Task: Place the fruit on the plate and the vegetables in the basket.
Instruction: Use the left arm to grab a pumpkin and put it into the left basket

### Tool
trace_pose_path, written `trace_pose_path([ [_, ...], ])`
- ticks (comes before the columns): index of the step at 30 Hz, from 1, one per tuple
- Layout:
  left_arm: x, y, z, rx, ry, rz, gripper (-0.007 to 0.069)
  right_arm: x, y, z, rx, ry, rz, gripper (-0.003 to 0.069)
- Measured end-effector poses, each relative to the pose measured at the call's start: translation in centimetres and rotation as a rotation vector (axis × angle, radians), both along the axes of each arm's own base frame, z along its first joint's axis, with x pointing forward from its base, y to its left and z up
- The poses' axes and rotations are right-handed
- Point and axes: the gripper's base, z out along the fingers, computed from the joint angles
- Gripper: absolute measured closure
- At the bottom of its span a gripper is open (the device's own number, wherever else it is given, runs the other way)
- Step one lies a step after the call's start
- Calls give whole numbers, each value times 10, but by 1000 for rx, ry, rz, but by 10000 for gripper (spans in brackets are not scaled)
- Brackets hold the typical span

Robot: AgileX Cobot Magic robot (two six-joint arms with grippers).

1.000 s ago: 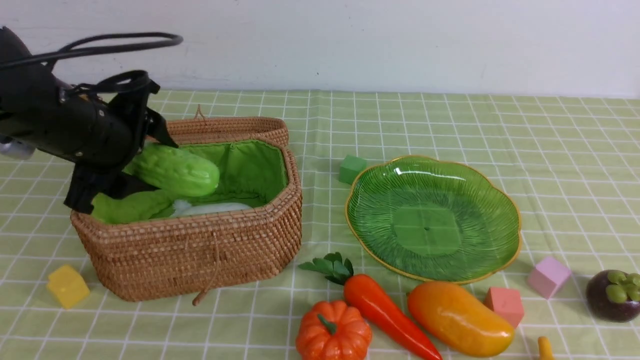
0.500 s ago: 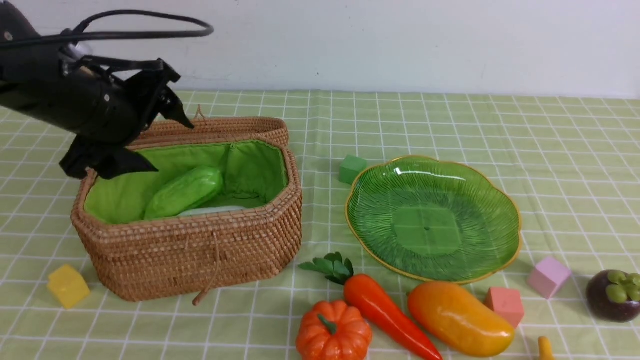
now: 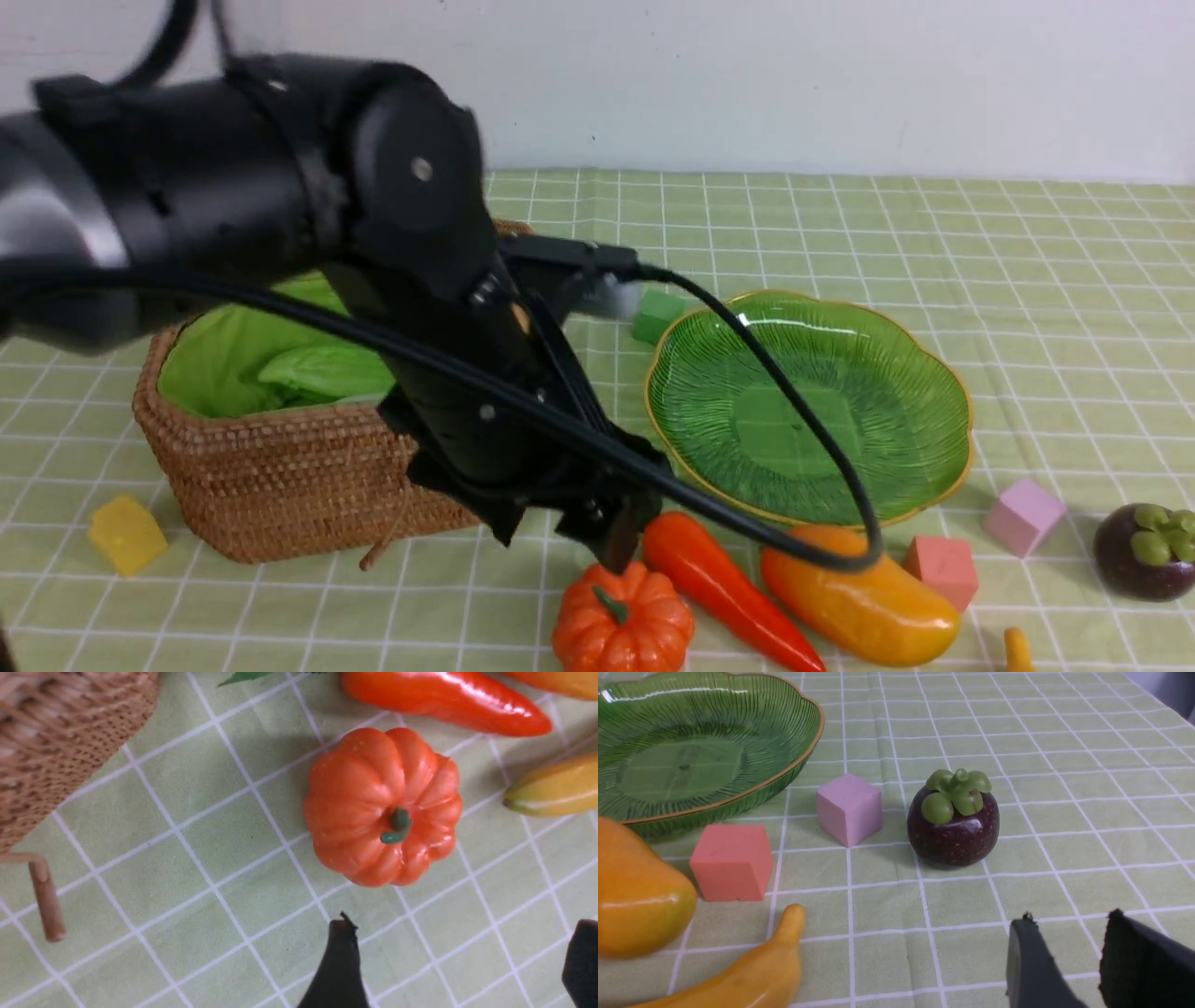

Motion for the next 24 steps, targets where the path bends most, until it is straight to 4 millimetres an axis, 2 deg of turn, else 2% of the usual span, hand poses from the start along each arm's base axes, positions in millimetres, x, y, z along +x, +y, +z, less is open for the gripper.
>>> trace_pose_path([
  [5,11,-17,-39,48,73,50,43,0,0,0,0,0,0,419],
  [8,15,-21,-53,57,106,59,45,0,0,0,0,0,0,419],
  [15,20,-28,-58,4,93,82,109,0,0,0,0,0,0,419],
  [19,22,-31,-66,1,112,90,227,0,0,0,0,0,0,419],
  [22,22,-31,-68,9,124,91,372,0,0,0,0,0,0,419],
  [23,22,-31,-68,9,124,92,372,0,0,0,0,0,0,419],
  [24,21,-31,-69,11,128,92,438,0,0,0,0,0,0,419],
])
